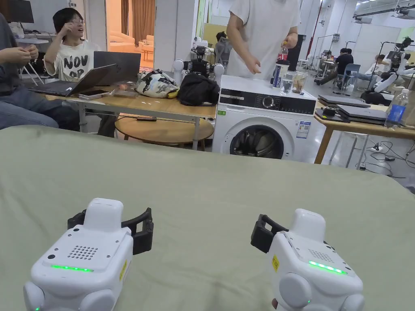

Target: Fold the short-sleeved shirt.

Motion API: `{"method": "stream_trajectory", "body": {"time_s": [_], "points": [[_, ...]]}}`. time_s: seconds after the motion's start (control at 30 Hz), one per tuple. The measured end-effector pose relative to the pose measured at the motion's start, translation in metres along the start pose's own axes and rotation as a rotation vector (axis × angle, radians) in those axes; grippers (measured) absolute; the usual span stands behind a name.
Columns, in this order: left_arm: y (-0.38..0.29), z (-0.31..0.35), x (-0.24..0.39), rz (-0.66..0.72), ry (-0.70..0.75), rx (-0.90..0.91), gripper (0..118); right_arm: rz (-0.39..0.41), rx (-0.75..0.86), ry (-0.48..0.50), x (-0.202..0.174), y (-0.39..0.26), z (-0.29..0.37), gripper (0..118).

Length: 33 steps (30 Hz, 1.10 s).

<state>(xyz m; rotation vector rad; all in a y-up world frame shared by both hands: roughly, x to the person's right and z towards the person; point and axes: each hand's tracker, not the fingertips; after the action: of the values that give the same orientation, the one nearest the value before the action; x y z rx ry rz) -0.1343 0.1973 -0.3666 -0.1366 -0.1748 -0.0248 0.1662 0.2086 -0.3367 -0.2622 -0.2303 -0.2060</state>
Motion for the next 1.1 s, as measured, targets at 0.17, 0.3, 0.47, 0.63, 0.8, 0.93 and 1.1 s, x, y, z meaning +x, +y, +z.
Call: {"method": "stream_trajectory", "body": {"time_s": [0.17,0.3,0.47,0.63,0.8,0.93,1.1], "points": [[0.002,-0.002,0.001,-0.017,-0.004,-0.004,83,0.019,-0.011,-0.018,-0.001,0.0,-0.004,85],[0.003,-0.004,0.003,-0.02,-0.005,0.003,83,0.033,-0.02,-0.025,0.0,-0.002,-0.008,85],[0.002,-0.008,0.004,-0.008,-0.008,-0.009,83,0.032,-0.032,-0.035,0.001,-0.003,-0.008,85],[0.001,-0.009,0.005,0.0,-0.012,-0.016,83,0.038,-0.014,-0.028,0.003,-0.003,-0.007,85],[0.002,-0.008,0.005,0.005,-0.022,-0.022,83,0.036,-0.002,-0.028,0.003,-0.001,-0.007,85],[0.001,-0.007,0.005,0.0,-0.03,-0.027,83,0.045,-0.013,-0.06,-0.001,-0.001,-0.01,85],[0.002,-0.005,0.005,-0.01,-0.018,-0.015,83,0.011,-0.059,0.027,0.003,-0.003,-0.011,85]]}}
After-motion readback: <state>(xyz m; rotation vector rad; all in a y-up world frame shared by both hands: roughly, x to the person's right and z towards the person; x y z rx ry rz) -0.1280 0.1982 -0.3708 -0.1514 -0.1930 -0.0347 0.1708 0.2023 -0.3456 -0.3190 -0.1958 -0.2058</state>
